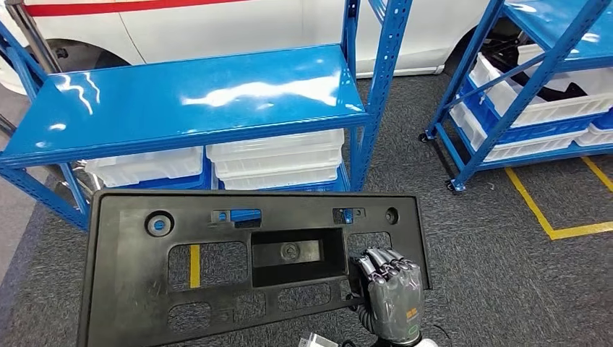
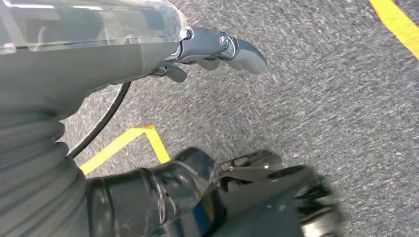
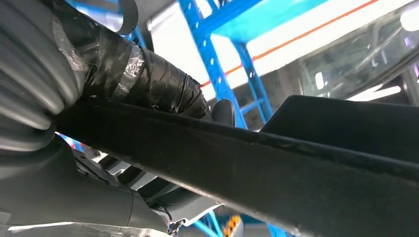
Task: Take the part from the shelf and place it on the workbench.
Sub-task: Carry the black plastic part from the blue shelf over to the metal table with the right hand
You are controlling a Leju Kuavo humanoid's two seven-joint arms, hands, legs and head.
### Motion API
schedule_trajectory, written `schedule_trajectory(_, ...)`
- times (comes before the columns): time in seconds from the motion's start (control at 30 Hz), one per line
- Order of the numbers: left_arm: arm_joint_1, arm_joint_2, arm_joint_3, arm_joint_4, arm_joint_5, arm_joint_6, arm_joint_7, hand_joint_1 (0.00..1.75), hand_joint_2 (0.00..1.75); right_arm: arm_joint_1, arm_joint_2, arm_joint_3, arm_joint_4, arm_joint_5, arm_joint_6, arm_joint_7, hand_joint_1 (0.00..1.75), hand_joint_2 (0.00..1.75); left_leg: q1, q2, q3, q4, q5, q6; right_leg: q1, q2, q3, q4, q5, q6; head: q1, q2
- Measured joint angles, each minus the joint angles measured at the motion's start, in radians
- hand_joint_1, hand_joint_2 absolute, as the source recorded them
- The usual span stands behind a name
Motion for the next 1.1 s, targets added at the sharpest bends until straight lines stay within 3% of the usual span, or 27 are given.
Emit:
schedule_trajectory(0.03,0.001,0.000,0.001,0.000,0.000,0.000,0.000,0.00,1.75,0.007,0.008,-0.011,-0.008,-0.003,0.000,-0.016,1.75,1.75,0.000,-0.016,0.027,-0.059,0.019,0.004,0.001,0.008,-0.003,0.004,0.000,0.004,0.000,0.000)
schedule_trajectory(0.1,0.000,0.001,0.002,0.000,0.000,0.000,0.000,0.00,1.75,0.023,0.024,-0.037,-0.024,-0.009,0.000,-0.042,1.75,1.75,-0.001,-0.037,0.047,-0.108,0.024,0.010,0.000,0.020,-0.011,0.007,0.004,0.016,0.000,0.000)
schedule_trajectory(0.17,-0.001,0.000,0.002,0.000,0.001,0.000,0.000,0.00,1.75,0.040,0.038,-0.065,-0.036,-0.013,0.000,-0.058,1.75,1.75,-0.001,-0.027,0.047,-0.117,0.029,0.018,-0.002,0.028,-0.017,0.006,0.009,0.029,0.000,0.000)
schedule_trajectory(0.23,0.001,0.000,0.002,0.000,0.002,0.000,-0.001,0.00,1.75,0.052,0.046,-0.091,-0.046,-0.014,0.000,-0.067,1.75,1.75,0.004,-0.010,0.050,-0.129,0.039,0.031,-0.001,0.010,-0.029,0.032,-0.012,0.038,0.002,0.000)
schedule_trajectory(0.33,0.002,0.001,0.003,0.000,0.002,0.000,-0.001,0.00,1.75,0.060,0.056,-0.119,-0.051,-0.016,0.000,-0.076,1.75,1.75,0.004,0.019,0.049,-0.133,0.043,0.041,-0.003,-0.024,-0.102,0.194,-0.100,0.048,0.005,0.000)
schedule_trajectory(0.4,0.003,0.001,0.005,0.000,0.003,0.000,-0.001,0.00,1.75,0.067,0.062,-0.133,-0.051,-0.018,0.000,-0.084,1.75,1.75,0.003,0.038,0.048,-0.132,0.043,0.041,-0.008,-0.029,-0.134,0.268,-0.118,0.054,0.005,0.000)
schedule_trajectory(0.43,0.003,0.001,0.005,0.000,0.003,0.000,-0.001,0.00,1.75,0.071,0.065,-0.140,-0.052,-0.020,0.000,-0.087,1.75,1.75,0.003,0.045,0.048,-0.132,0.042,0.040,-0.010,-0.032,-0.123,0.252,-0.100,0.055,0.005,0.000)
schedule_trajectory(0.5,0.002,0.000,0.005,0.000,0.003,0.000,-0.001,0.00,1.75,0.075,0.070,-0.151,-0.056,-0.024,0.000,-0.093,1.75,1.75,0.003,0.059,0.049,-0.128,0.038,0.035,-0.012,-0.052,-0.057,0.129,-0.041,0.053,0.005,0.000)
schedule_trajectory(0.57,0.001,0.000,0.005,0.000,0.003,0.000,-0.001,0.00,1.75,0.077,0.078,-0.159,-0.063,-0.030,0.000,-0.100,1.75,1.75,-0.002,0.069,0.049,-0.122,0.033,0.025,-0.005,-0.075,-0.005,0.025,-0.011,0.045,0.005,0.000)
schedule_trajectory(0.67,0.000,0.001,0.005,0.000,0.003,0.000,0.000,0.00,1.75,0.083,0.088,-0.170,-0.072,-0.035,0.000,-0.110,1.75,1.75,-0.006,0.083,0.050,-0.122,0.029,0.008,0.001,-0.069,-0.001,0.004,-0.009,0.028,0.004,0.000)
schedule_trajectory(0.73,-0.001,0.001,0.006,0.000,0.003,0.000,0.000,0.00,1.75,0.087,0.094,-0.177,-0.078,-0.037,0.000,-0.116,1.75,1.75,-0.003,0.068,0.044,-0.100,0.008,-0.002,-0.003,-0.058,0.000,-0.003,-0.003,0.015,0.004,0.000)
schedule_trajectory(0.83,0.000,0.001,0.007,0.000,0.002,0.001,0.000,0.00,1.75,0.090,0.105,-0.183,-0.086,-0.044,0.000,-0.126,1.75,1.75,-0.001,0.026,-0.027,0.062,-0.088,-0.010,-0.005,-0.041,-0.003,-0.007,0.002,0.001,0.004,0.000)
schedule_trajectory(0.87,0.002,0.001,0.007,0.000,0.002,0.001,0.000,0.00,1.75,0.091,0.107,-0.184,-0.086,-0.046,0.000,-0.127,1.75,1.75,-0.001,0.023,-0.053,0.120,-0.110,-0.011,-0.004,-0.033,-0.003,-0.007,0.002,0.000,0.004,0.000)
schedule_trajectory(0.9,0.002,0.001,0.007,0.000,0.002,0.001,0.000,0.00,1.75,0.092,0.108,-0.185,-0.087,-0.047,0.000,-0.128,1.75,1.75,-0.001,0.021,-0.066,0.152,-0.113,-0.011,-0.003,-0.025,-0.004,-0.006,0.002,0.000,0.004,0.000)
schedule_trajectory(0.93,0.003,0.001,0.007,0.000,0.001,0.001,0.000,0.00,1.75,0.093,0.108,-0.187,-0.087,-0.048,0.000,-0.129,1.75,1.75,-0.001,0.021,-0.063,0.145,-0.095,-0.010,-0.002,-0.016,-0.003,-0.004,0.002,0.000,0.004,0.000)
schedule_trajectory(0.97,0.003,0.001,0.007,0.000,0.001,0.001,0.000,0.00,1.75,0.094,0.109,-0.189,-0.087,-0.049,0.000,-0.129,1.75,1.75,0.000,0.017,-0.041,0.100,-0.062,-0.008,-0.002,-0.006,-0.003,-0.002,0.002,0.000,0.004,0.000)
schedule_trajectory(1.03,0.003,0.001,0.007,0.000,0.000,0.001,0.000,0.00,1.75,0.095,0.112,-0.194,-0.089,-0.052,0.000,-0.130,1.75,1.75,0.000,-0.011,0.021,-0.035,0.002,0.000,-0.001,0.012,-0.004,0.004,0.002,0.003,0.004,0.000)
schedule_trajectory(1.1,0.003,0.002,0.008,0.000,0.000,0.001,-0.001,0.00,1.75,0.095,0.115,-0.199,-0.090,-0.055,0.000,-0.133,1.75,1.75,-0.001,-0.040,0.053,-0.108,0.020,0.007,-0.002,0.028,-0.012,0.008,0.004,0.013,0.004,0.000)
